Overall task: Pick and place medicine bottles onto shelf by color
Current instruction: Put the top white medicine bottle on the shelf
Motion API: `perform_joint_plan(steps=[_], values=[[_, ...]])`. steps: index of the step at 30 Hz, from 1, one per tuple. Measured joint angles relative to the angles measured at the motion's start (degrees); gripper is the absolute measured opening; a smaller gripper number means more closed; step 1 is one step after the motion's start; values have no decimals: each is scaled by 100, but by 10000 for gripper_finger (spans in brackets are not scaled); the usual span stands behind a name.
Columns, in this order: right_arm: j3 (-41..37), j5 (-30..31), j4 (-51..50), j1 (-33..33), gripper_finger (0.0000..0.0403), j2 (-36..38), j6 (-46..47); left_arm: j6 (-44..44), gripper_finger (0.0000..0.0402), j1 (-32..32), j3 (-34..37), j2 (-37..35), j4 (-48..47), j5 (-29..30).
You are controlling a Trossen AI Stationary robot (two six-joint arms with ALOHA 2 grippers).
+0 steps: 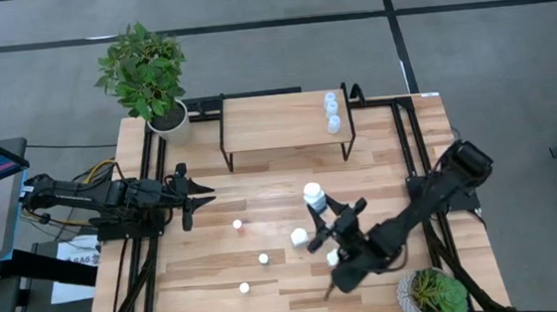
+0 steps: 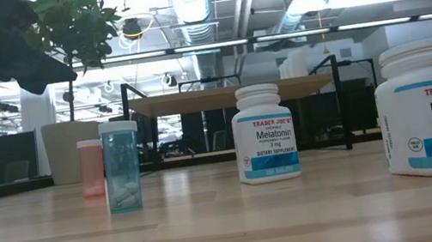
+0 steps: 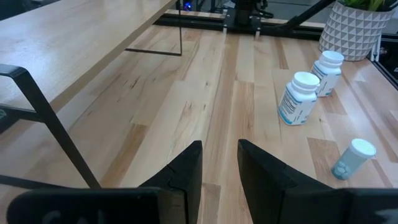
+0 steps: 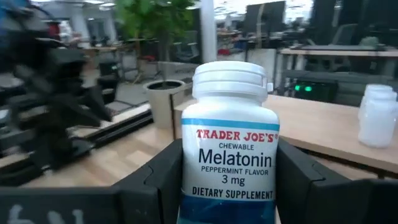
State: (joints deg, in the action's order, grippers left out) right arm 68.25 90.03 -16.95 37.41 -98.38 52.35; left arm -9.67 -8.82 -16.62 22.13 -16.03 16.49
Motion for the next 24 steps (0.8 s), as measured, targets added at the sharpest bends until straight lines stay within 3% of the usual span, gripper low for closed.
perform_joint_plan(steps=[9, 24], values=[[-1, 2, 130, -871, 196, -480, 342, 0, 89, 1, 2, 0, -2, 0], [2, 1, 291, -2219, 197, -504, 265, 192, 89, 1, 2, 0, -11, -2]])
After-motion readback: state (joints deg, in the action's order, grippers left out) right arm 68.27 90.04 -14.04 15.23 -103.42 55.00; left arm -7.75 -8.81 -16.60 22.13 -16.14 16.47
